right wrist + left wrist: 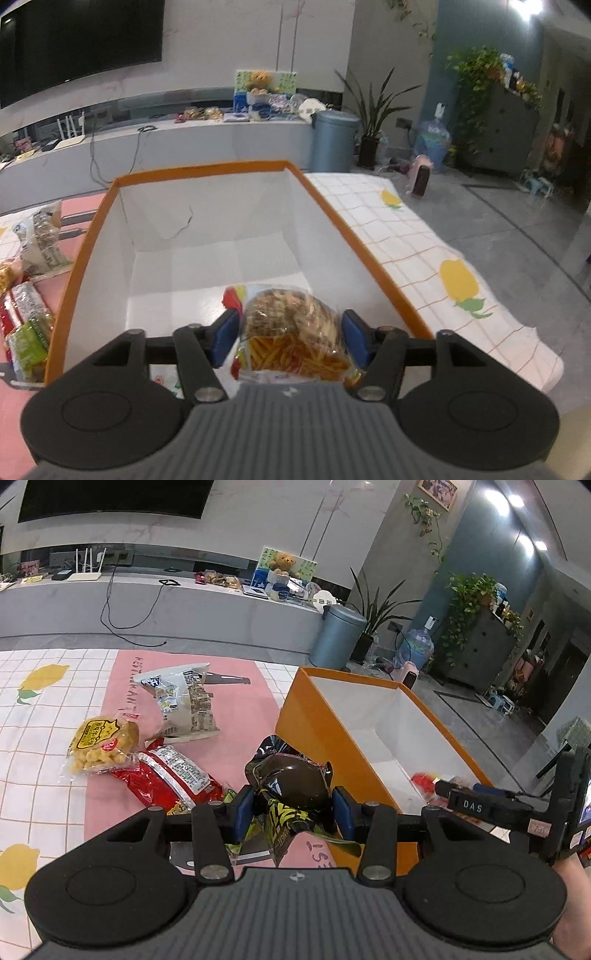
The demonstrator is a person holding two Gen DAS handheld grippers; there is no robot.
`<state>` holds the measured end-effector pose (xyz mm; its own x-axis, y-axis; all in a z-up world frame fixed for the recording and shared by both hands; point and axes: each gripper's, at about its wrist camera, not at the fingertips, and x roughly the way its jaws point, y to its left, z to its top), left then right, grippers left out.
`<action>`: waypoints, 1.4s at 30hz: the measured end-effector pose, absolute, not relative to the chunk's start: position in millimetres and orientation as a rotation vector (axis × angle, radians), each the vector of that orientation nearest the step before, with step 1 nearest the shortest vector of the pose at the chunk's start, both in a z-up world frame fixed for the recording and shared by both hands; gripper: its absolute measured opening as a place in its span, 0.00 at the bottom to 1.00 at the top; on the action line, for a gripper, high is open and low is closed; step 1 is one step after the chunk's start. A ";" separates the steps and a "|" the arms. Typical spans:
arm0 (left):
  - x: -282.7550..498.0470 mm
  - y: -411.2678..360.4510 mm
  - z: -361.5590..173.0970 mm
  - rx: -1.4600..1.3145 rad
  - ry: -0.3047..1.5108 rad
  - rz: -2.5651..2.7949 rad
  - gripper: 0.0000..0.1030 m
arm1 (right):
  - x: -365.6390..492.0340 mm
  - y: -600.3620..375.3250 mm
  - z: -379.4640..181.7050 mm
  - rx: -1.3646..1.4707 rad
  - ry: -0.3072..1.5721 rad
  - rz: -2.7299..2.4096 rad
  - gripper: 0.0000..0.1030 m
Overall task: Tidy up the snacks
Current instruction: 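Carry the crispy bag over the orange box while the left gripper carries the dark snack toward it, then open the right gripper over the box while the left gripper lowers the dark snack inside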
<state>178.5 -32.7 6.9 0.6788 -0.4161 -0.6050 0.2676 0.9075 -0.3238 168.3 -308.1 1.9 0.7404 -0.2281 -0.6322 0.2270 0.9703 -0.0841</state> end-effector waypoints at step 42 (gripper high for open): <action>216.8 -217.8 -8.6 -0.059 0.869 -0.423 0.50 | 146.3 -373.3 47.0 0.314 0.521 -0.103 0.93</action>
<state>216.8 -217.8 -8.6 0.5681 -0.3838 -0.7280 0.3362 0.9156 -0.2203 146.3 -373.3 47.0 0.8633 -0.0171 -0.5044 0.1757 0.9471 0.2687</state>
